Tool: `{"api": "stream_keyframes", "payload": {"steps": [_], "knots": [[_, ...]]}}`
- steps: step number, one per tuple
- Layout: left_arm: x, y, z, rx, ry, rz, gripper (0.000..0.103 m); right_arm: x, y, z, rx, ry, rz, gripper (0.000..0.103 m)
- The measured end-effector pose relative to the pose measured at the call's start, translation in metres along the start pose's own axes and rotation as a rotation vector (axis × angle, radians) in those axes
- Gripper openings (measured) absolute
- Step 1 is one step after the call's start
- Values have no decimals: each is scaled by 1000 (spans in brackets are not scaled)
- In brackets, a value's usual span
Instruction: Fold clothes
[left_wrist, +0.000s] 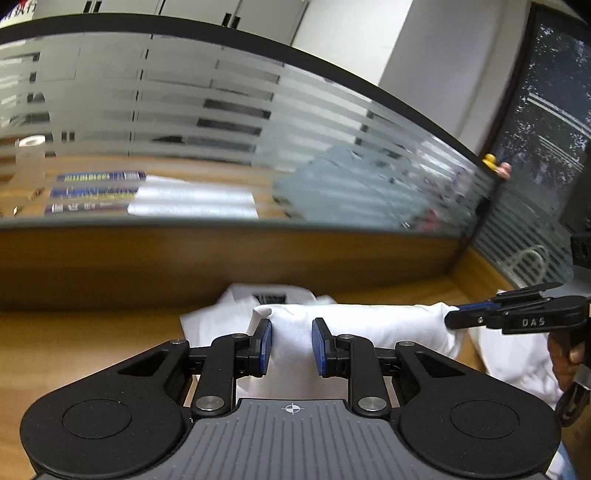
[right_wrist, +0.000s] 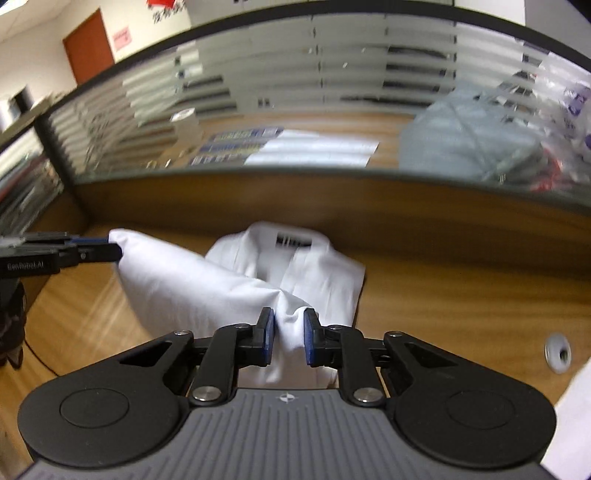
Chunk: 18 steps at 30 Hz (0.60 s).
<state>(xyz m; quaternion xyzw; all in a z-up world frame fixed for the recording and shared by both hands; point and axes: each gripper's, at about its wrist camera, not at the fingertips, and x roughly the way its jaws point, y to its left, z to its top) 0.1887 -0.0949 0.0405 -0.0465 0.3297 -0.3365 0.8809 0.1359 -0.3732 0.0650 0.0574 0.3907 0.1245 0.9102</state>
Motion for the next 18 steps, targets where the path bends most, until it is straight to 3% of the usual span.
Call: {"api": "stream_keyframes", "payload": {"steps": [6, 12, 18], "knots": [[50, 27, 20, -96, 34, 72, 26, 55, -27, 44, 33, -26, -15, 17], [114, 50, 18, -134, 146, 149, 24, 128, -45, 66, 14, 15, -79, 17], [135, 65, 5, -213, 182, 117, 24, 189, -65, 67, 8, 90, -94, 17]]}}
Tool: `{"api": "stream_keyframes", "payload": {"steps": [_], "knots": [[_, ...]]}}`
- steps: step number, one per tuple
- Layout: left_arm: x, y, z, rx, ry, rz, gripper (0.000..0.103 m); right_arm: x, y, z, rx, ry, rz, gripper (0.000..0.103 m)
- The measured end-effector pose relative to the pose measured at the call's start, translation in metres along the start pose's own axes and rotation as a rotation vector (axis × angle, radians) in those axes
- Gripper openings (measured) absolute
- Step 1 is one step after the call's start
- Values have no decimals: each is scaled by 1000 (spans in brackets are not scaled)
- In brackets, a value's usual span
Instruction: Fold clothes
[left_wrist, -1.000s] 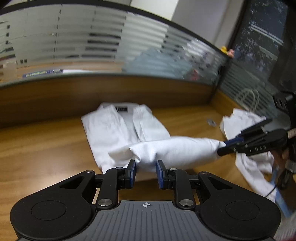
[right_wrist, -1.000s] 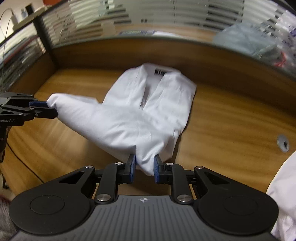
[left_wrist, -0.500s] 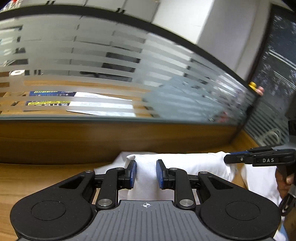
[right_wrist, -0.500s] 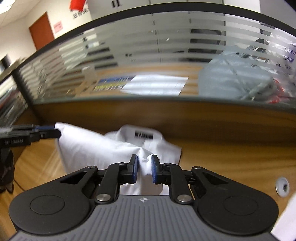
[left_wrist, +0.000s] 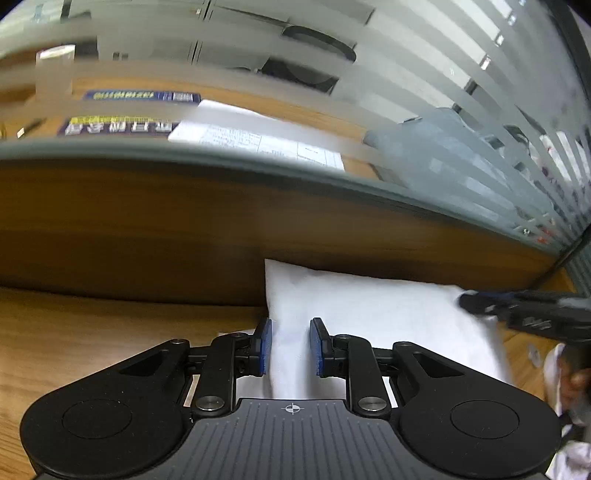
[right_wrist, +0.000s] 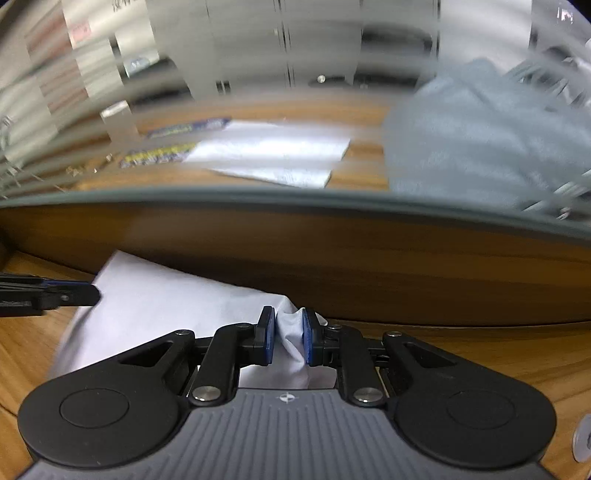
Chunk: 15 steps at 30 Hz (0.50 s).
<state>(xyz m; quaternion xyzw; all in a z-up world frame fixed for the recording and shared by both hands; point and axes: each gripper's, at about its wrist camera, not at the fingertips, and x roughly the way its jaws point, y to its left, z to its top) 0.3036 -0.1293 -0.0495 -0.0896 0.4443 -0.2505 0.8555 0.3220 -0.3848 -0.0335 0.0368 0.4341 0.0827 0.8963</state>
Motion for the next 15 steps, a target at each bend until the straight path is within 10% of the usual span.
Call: {"api": "stream_keyframes", "payload": {"steps": [15], "knots": [[-42, 8, -45, -66, 49, -111, 49, -64, -24, -40, 144, -23, 83, 41]]}}
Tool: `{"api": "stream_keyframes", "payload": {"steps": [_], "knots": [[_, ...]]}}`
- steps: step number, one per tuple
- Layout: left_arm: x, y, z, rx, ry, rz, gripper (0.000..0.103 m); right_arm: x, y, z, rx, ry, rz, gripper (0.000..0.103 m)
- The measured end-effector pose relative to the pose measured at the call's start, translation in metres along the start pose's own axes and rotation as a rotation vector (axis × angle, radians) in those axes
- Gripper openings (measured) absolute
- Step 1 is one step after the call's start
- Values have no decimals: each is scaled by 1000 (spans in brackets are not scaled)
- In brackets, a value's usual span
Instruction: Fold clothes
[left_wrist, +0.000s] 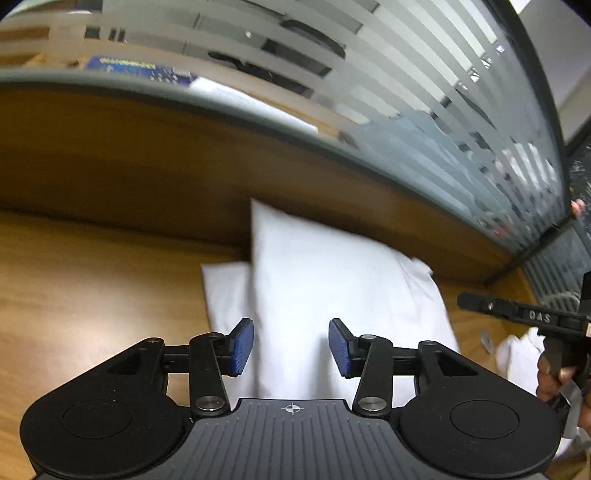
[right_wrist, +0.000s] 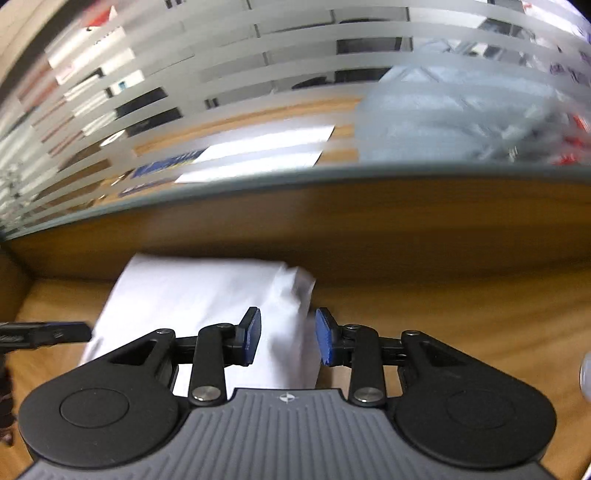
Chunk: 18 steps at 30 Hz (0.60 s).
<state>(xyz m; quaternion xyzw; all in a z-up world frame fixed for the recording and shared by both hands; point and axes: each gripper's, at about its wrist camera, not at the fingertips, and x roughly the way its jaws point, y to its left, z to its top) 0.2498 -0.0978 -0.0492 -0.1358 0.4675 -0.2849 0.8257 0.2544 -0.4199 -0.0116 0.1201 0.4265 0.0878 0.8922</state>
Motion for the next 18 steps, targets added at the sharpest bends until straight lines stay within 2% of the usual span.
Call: {"api": "stream_keyframes", "payload": {"steps": [4, 9, 12, 14, 18], "knots": [[10, 3, -16, -50, 29, -6, 49, 0, -4, -29, 31, 56, 17, 44], [35, 14, -26, -136, 92, 33, 50, 28, -12, -55, 98, 121, -6, 43], [37, 22, -33, -211, 106, 16, 45, 47, -11, -58, 132, 154, 17, 43], [35, 23, -35, -224, 111, 5, 42, 47, -13, -59, 156, 161, 42, 44], [23, 23, -46, -206, 135, 1, 40, 39, -7, -62, 140, 186, 78, 29]]}}
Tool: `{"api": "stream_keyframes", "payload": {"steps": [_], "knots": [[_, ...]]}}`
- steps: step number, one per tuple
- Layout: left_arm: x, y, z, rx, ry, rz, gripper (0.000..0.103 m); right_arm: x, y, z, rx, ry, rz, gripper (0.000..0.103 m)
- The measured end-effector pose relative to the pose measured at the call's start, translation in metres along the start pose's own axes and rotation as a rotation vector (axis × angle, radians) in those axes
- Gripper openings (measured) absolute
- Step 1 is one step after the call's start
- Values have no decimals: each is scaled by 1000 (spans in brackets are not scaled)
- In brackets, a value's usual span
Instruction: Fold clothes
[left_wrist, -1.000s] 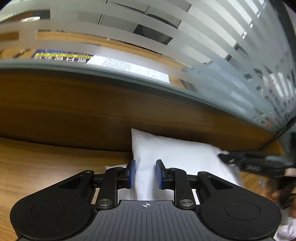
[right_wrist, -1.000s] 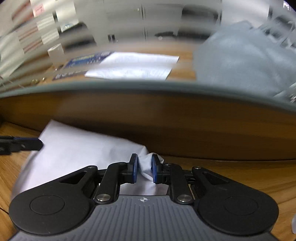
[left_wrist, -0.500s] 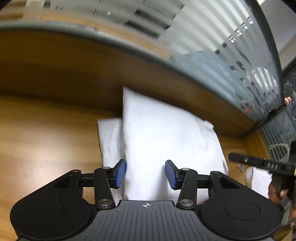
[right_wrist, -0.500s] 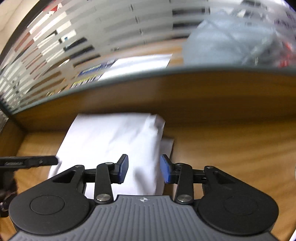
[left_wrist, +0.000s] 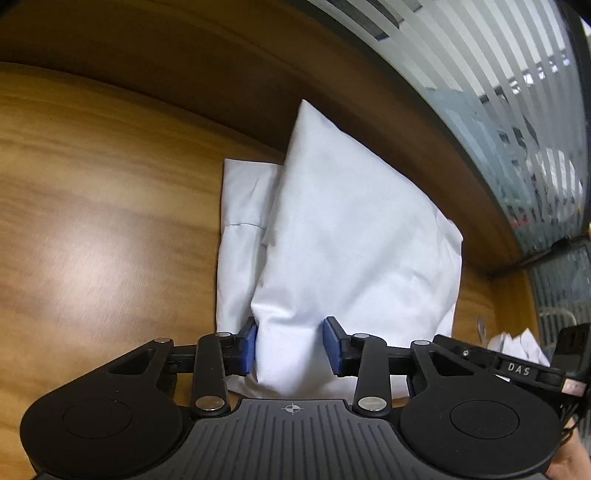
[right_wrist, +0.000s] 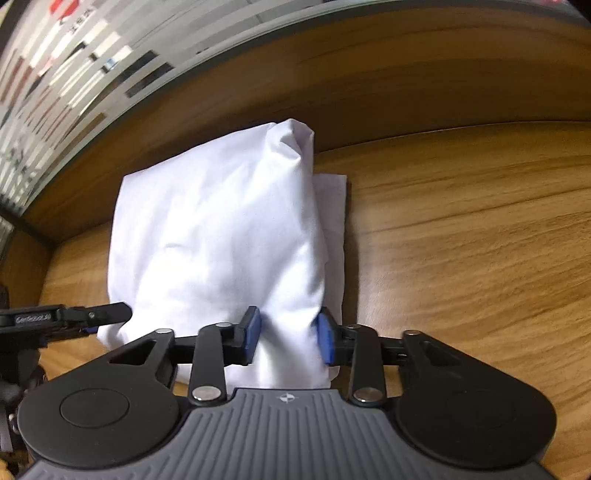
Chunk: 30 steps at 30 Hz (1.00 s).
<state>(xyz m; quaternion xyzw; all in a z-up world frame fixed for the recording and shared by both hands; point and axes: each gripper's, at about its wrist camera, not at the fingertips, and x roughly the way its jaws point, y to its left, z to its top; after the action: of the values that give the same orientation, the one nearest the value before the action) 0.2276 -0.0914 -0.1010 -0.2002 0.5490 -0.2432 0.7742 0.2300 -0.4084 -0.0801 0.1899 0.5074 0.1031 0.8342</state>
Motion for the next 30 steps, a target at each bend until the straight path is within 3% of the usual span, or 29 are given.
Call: {"api": "stream_keyframes", "payload": {"steps": [5, 13, 21, 25, 30], "knots": [[-28, 6, -32, 11, 37, 9, 40, -16, 12, -30, -11, 44, 20, 24], [-78, 13, -108, 68, 108, 38, 40, -50, 36, -110, -29, 146, 37, 24], [-113, 12, -164, 174, 123, 73, 41, -79, 58, -170, -87, 182, 16, 25], [-127, 10, -174, 186, 94, 80, 40, -96, 60, -191, -112, 176, 10, 25], [-152, 9, -166, 151, -40, 37, 42, -120, 58, -188, -91, 69, 12, 25]]}}
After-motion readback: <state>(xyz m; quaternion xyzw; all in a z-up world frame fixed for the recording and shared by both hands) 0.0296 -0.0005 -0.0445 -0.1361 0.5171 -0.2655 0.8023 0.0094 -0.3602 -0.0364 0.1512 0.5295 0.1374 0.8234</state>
